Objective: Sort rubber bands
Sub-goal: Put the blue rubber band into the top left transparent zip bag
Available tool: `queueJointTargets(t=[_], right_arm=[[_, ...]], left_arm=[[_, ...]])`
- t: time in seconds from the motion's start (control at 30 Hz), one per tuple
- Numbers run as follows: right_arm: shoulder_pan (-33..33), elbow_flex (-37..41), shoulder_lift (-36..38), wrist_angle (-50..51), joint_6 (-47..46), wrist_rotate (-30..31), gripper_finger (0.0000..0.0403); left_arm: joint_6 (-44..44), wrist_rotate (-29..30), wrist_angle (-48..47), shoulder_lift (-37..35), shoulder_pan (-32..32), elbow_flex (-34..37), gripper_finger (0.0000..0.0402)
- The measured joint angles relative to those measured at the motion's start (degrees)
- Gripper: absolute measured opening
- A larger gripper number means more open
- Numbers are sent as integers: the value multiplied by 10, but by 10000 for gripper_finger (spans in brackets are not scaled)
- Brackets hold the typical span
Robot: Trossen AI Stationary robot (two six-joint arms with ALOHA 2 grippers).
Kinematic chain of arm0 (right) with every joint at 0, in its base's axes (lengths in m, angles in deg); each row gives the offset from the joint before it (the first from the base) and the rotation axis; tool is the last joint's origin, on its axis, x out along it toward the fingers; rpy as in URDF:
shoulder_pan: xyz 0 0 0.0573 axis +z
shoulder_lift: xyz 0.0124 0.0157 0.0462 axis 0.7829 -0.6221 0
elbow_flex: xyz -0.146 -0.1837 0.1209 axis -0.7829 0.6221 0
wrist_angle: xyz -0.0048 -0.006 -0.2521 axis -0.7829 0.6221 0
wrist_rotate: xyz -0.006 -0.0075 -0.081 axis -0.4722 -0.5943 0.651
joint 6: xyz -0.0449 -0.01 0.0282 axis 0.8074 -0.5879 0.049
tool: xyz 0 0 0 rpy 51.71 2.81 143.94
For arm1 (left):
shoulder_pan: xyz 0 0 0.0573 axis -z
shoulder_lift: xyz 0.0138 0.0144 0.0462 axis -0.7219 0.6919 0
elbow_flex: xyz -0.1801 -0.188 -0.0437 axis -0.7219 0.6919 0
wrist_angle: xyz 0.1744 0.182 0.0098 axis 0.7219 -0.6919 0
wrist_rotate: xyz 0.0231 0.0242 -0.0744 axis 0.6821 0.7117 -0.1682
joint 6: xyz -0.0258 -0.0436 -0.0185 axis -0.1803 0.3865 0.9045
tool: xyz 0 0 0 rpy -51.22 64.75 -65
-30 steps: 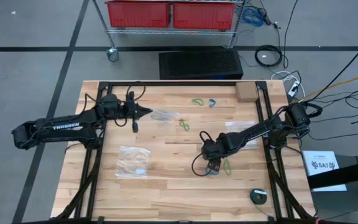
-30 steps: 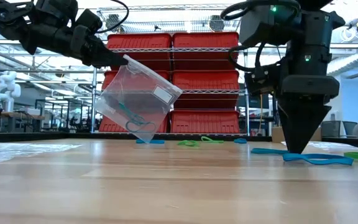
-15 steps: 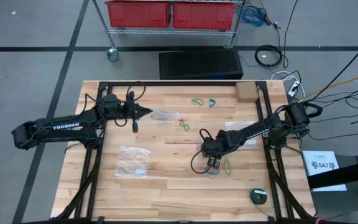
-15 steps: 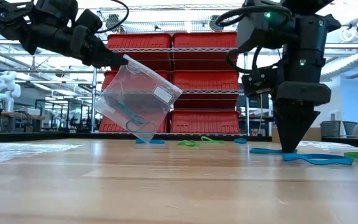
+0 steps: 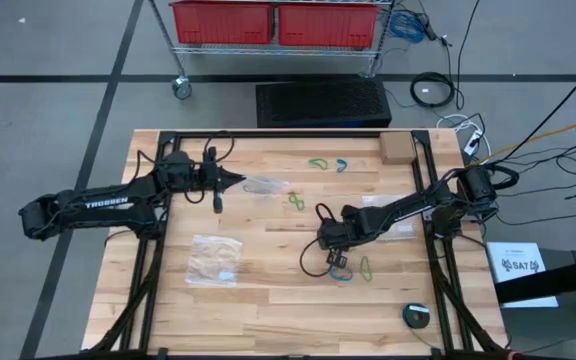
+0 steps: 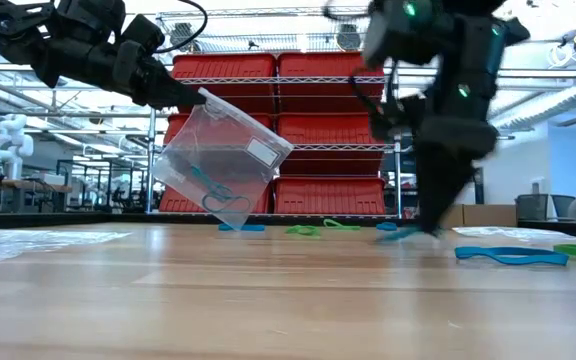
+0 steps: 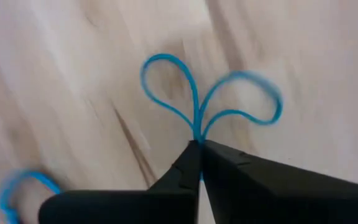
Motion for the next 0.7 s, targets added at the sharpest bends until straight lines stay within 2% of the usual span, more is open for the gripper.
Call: queueJointTargets(t=[0.13,0.4,0.53,0.7], right_arm=[[-3,-48,1,21,39,11,0],[-44,-180,1,63,185,95,0],[-72,-242,2,42,272,119,0],[-105,-284,2,-26,364,117,0]], left_arm=[[0,0,0,0,0,0,0],[0,0,0,0,0,0,0],[0,0,0,0,0,0,0],[3,0,0,0,0,0,0]])
